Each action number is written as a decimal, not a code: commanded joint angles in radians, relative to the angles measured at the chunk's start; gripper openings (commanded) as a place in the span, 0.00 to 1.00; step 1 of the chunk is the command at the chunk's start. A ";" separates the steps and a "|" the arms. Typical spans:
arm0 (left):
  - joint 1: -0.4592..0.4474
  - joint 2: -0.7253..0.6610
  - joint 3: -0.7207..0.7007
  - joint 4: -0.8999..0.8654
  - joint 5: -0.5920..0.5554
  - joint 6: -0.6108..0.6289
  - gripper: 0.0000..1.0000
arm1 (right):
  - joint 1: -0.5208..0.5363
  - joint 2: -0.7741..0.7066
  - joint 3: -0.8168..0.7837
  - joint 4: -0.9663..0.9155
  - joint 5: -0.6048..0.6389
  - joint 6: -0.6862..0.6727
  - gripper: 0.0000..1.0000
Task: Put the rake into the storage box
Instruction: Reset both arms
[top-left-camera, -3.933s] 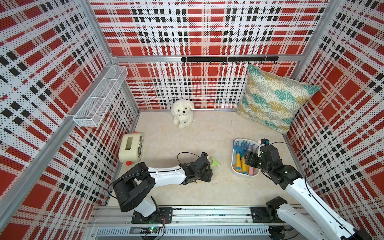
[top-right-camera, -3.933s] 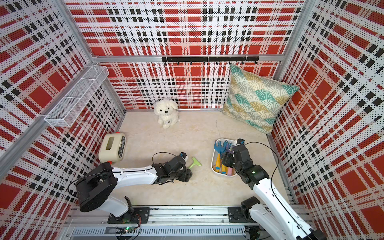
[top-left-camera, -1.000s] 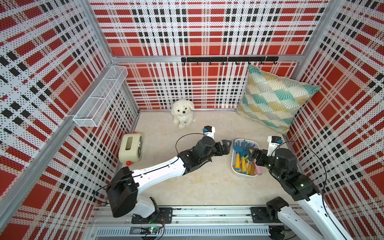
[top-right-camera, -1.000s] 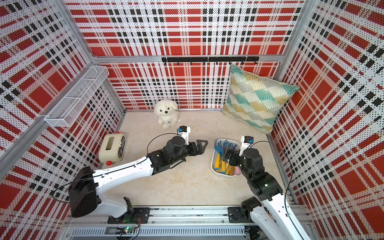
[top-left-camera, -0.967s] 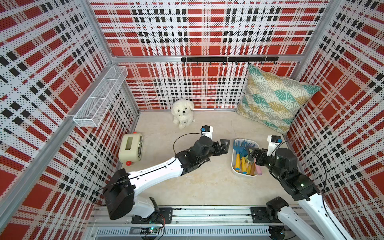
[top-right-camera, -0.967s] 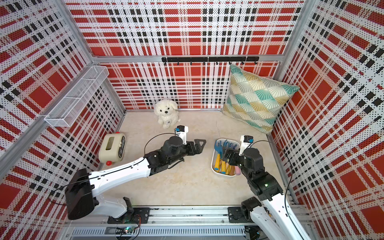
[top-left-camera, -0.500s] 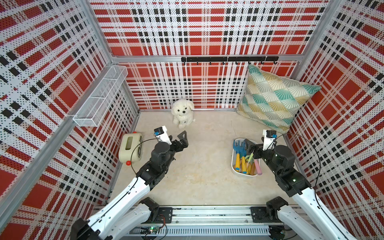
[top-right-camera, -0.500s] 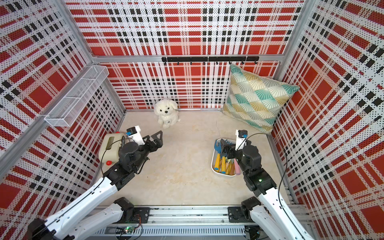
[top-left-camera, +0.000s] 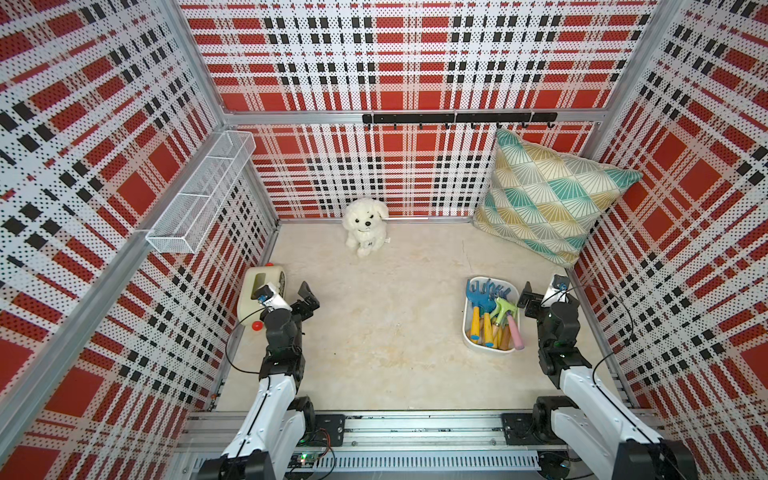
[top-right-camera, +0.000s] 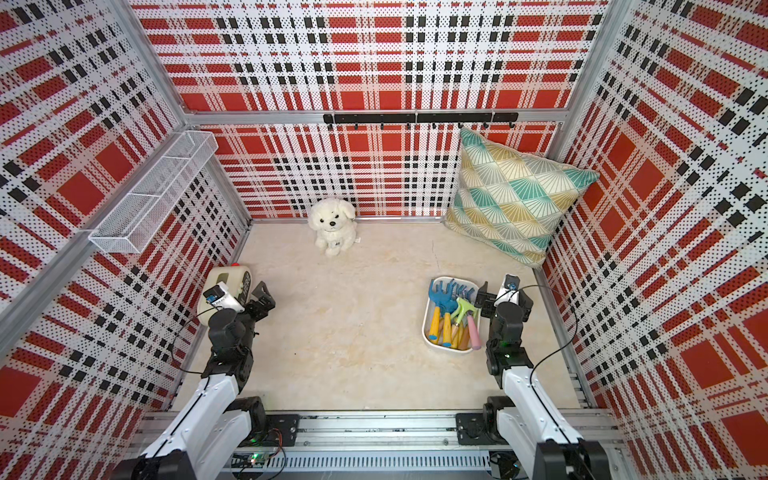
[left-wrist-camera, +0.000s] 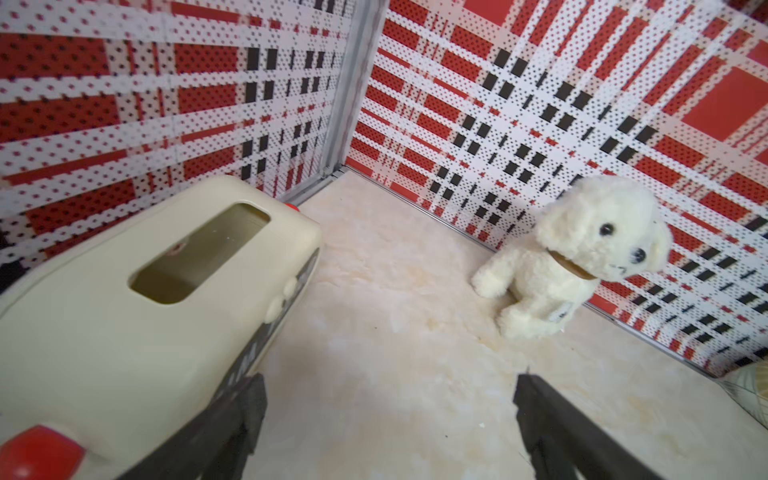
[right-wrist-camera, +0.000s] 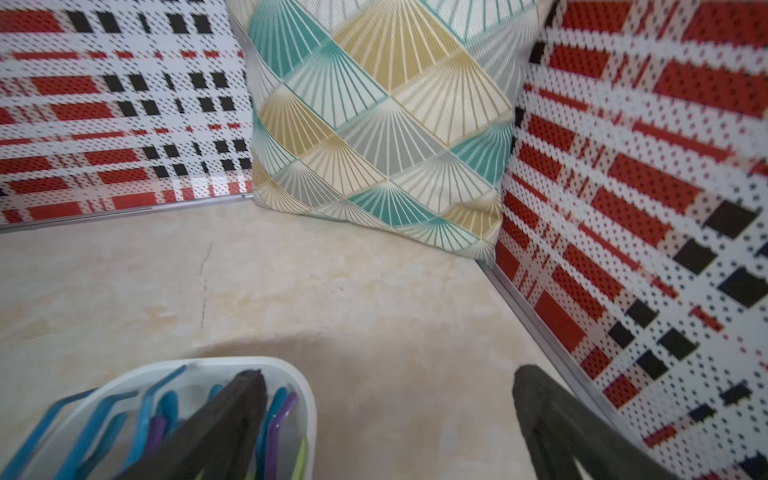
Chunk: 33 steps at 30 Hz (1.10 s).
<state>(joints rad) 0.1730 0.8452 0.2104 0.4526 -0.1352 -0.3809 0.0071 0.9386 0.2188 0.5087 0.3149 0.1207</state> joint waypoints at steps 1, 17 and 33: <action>0.080 0.030 -0.025 0.108 0.079 0.016 0.99 | -0.012 0.126 -0.041 0.316 -0.007 0.042 1.00; -0.077 0.232 -0.114 0.485 -0.078 0.217 0.99 | -0.009 0.322 -0.073 0.562 -0.104 -0.008 1.00; -0.161 0.454 -0.078 0.766 -0.014 0.352 0.99 | 0.076 0.480 -0.055 0.715 -0.176 -0.115 1.00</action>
<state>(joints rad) 0.0235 1.2835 0.1074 1.1236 -0.1616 -0.0750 0.0563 1.4055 0.1402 1.1660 0.1566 0.0635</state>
